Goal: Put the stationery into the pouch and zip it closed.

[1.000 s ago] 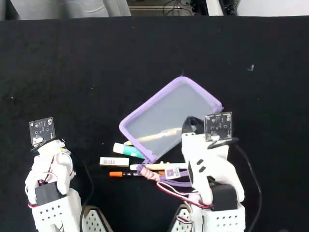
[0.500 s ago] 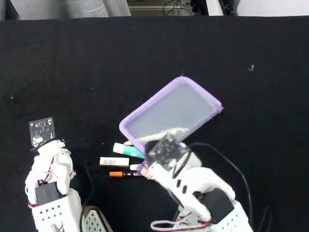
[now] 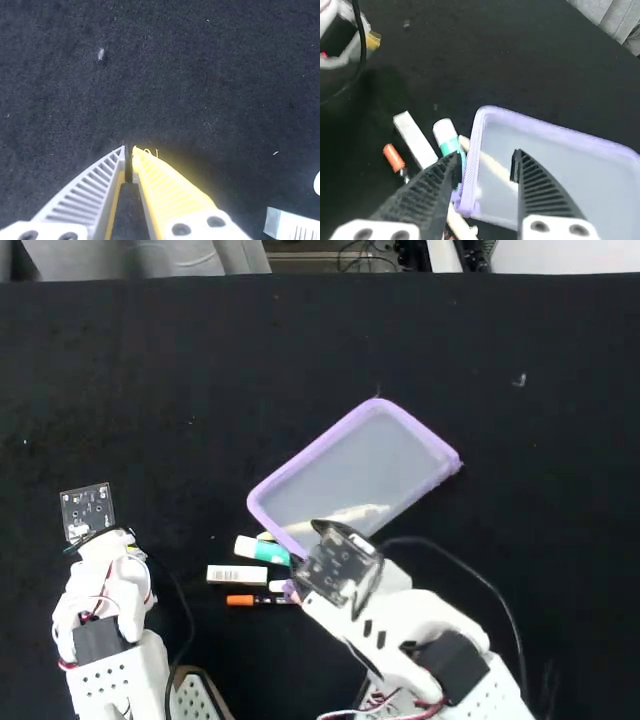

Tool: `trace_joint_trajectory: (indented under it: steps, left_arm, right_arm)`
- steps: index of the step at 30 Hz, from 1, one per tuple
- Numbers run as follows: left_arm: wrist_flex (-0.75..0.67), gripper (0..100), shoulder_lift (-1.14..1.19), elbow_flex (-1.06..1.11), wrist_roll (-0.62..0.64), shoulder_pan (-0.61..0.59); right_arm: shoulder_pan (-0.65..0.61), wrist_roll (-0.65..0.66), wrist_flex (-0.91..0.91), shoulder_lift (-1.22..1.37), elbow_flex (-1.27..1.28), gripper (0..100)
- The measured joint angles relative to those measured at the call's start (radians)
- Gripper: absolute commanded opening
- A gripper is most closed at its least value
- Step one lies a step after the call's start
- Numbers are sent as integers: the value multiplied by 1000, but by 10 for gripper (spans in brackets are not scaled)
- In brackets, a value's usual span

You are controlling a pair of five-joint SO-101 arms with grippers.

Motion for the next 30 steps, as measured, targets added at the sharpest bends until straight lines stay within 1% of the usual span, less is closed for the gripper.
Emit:
trace_joint_trajectory:
  steps: [5,10,13,21,30]
  left_arm:
    - [0,33,0,0,0,0]
    - [0,33,0,0,0,0]
    - [0,33,0,0,0,0]
    - [0,33,0,0,0,0]
    - [0,33,0,2,0,0]
  right_arm:
    - [0,2,18,221,-112,203]
    - [-8,6,140,390,-262,210]
    - [-38,8,150,480,-269,210]
    - [-186,6,153,634,-270,221]
    - [-192,8,157,853,-278,219]
